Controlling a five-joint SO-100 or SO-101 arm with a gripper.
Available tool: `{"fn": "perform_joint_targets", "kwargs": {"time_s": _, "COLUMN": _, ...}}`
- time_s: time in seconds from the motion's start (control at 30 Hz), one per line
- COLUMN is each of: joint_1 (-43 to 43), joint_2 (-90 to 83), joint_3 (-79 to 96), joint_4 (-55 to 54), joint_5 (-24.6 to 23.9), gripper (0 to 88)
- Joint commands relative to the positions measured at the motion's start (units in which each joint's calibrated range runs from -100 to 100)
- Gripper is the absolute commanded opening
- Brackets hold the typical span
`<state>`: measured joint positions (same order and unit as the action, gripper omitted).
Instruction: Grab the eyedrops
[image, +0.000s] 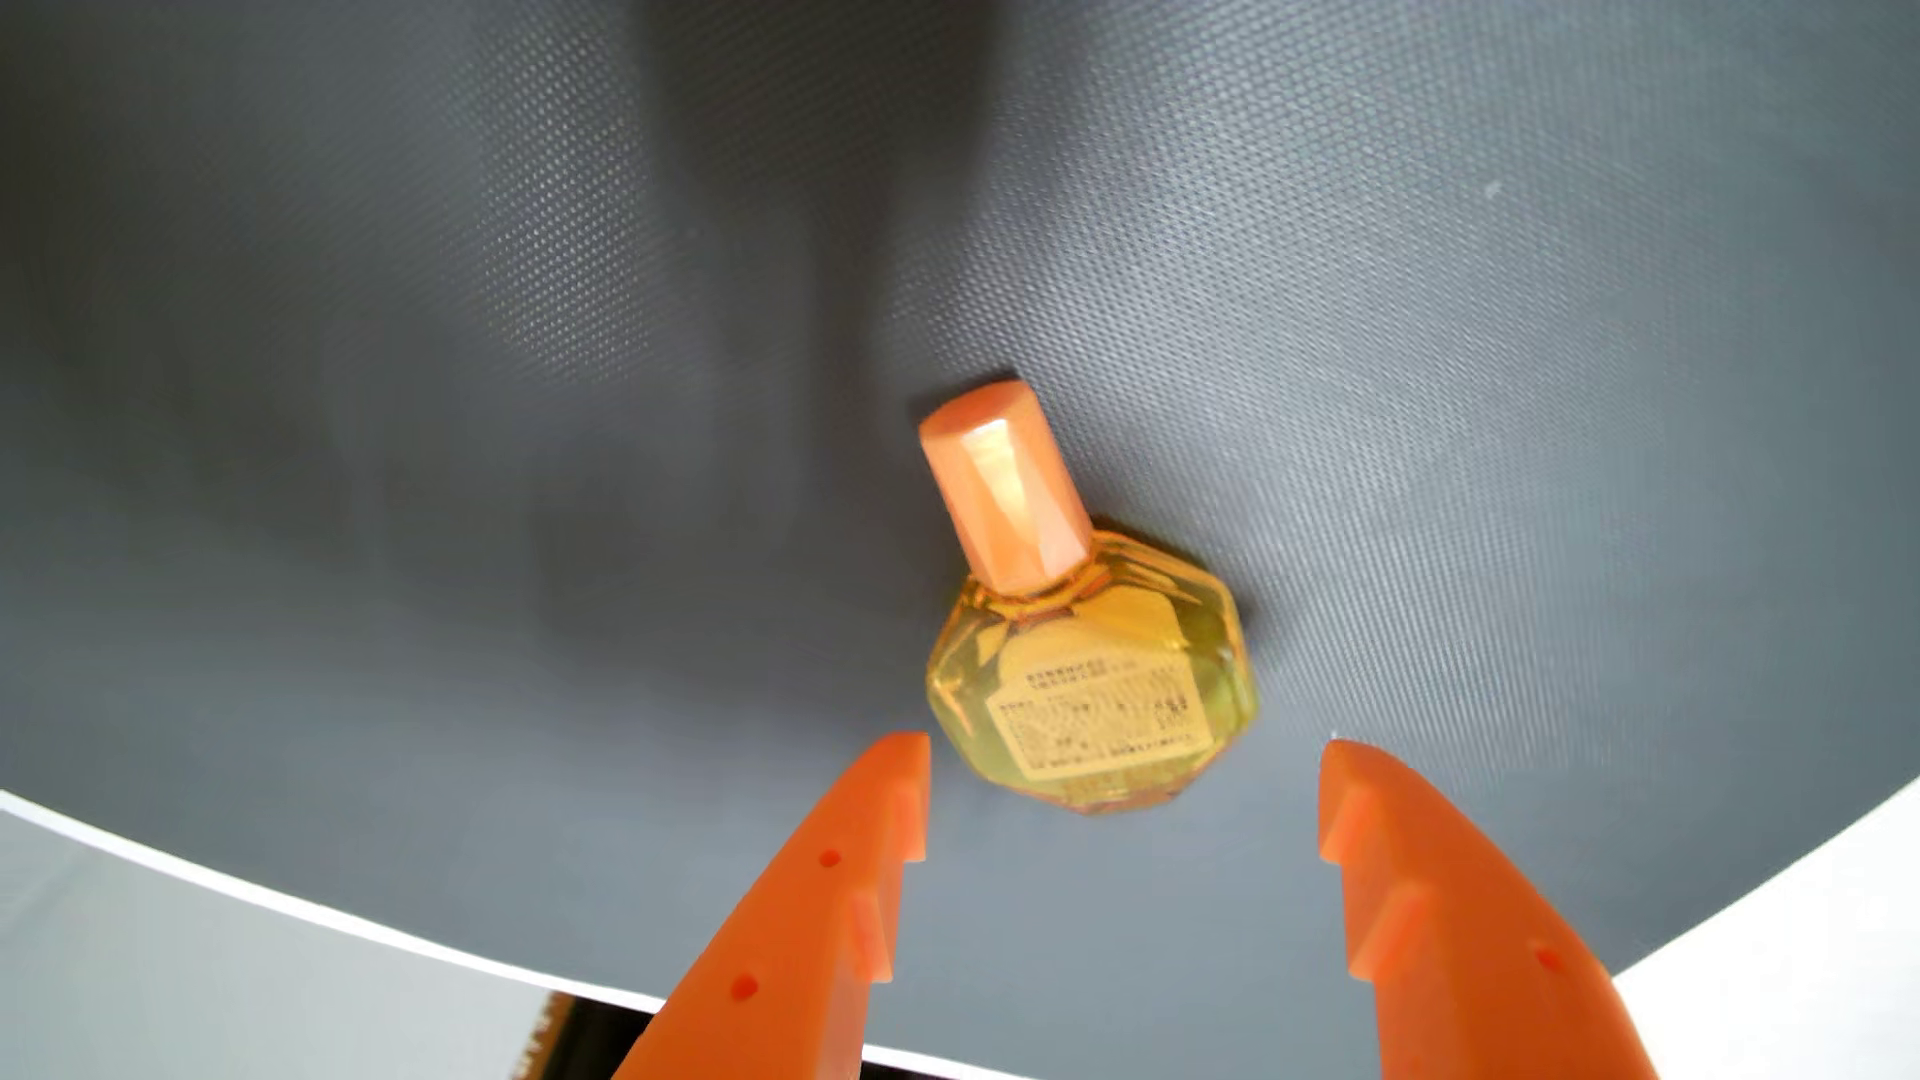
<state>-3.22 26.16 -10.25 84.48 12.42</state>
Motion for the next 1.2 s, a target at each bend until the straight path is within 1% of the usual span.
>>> {"fn": "perform_joint_targets", "kwargs": {"time_s": 0.0, "joint_1": 0.73, "joint_2": -0.47, "joint_3": -5.83, "joint_4": 2.62, "joint_5": -1.77, "gripper": 25.6}}
{"fn": "perform_joint_targets", "kwargs": {"time_s": 0.1, "joint_1": 1.39, "joint_2": -0.30, "joint_3": -7.63, "joint_4": 3.49, "joint_5": -2.56, "gripper": 31.3}}
{"fn": "perform_joint_targets", "kwargs": {"time_s": 0.23, "joint_1": 2.47, "joint_2": -0.04, "joint_3": -7.18, "joint_4": 3.75, "joint_5": -4.39, "gripper": 33.6}}
{"fn": "perform_joint_targets", "kwargs": {"time_s": 0.37, "joint_1": 2.72, "joint_2": 0.21, "joint_3": -6.28, "joint_4": 3.14, "joint_5": -5.38, "gripper": 33.7}}
{"fn": "perform_joint_targets", "kwargs": {"time_s": 0.53, "joint_1": 3.89, "joint_2": -0.80, "joint_3": 3.36, "joint_4": -1.53, "joint_5": -7.16, "gripper": 33.2}}
{"fn": "perform_joint_targets", "kwargs": {"time_s": 0.87, "joint_1": 0.89, "joint_2": -7.94, "joint_3": 17.32, "joint_4": -9.67, "joint_5": -9.94, "gripper": 33.0}}
{"fn": "perform_joint_targets", "kwargs": {"time_s": 1.17, "joint_1": 0.73, "joint_2": -9.38, "joint_3": 17.77, "joint_4": -11.40, "joint_5": -9.62, "gripper": 32.9}}
